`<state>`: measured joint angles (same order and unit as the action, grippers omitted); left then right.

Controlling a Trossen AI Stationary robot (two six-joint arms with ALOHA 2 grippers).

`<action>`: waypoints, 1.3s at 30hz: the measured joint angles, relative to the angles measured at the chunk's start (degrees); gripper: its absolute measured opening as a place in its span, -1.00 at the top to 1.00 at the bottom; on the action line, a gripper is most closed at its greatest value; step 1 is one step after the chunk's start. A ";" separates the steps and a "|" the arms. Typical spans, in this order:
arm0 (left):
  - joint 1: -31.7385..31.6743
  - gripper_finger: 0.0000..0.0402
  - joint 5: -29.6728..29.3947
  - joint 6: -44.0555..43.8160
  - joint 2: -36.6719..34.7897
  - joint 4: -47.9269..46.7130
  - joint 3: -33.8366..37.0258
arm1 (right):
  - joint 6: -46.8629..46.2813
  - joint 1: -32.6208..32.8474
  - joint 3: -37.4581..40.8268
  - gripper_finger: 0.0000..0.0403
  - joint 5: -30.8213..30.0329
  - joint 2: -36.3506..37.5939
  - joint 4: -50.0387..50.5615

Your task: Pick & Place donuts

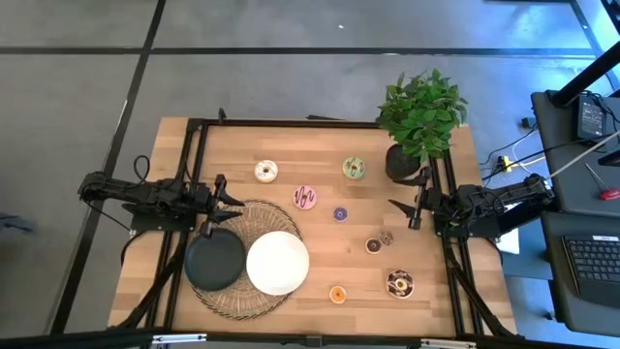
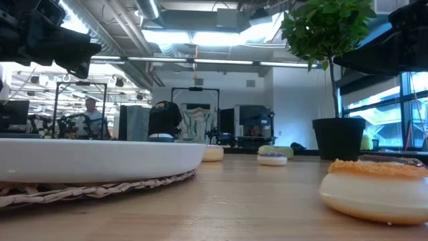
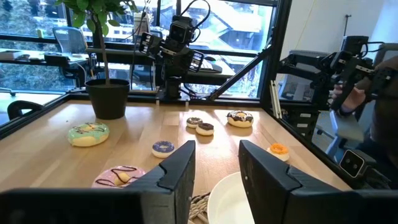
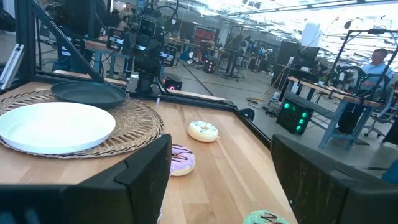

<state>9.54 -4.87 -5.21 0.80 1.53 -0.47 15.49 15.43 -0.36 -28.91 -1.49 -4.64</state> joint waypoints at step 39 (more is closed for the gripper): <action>-0.01 0.41 0.00 0.00 -0.01 -0.01 0.00 | -11.55 0.00 -0.01 -0.36 0.50 0.02 -0.31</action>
<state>9.53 -4.87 -5.21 0.79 1.53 -0.47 3.93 15.43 -0.37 -28.40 -1.48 -4.95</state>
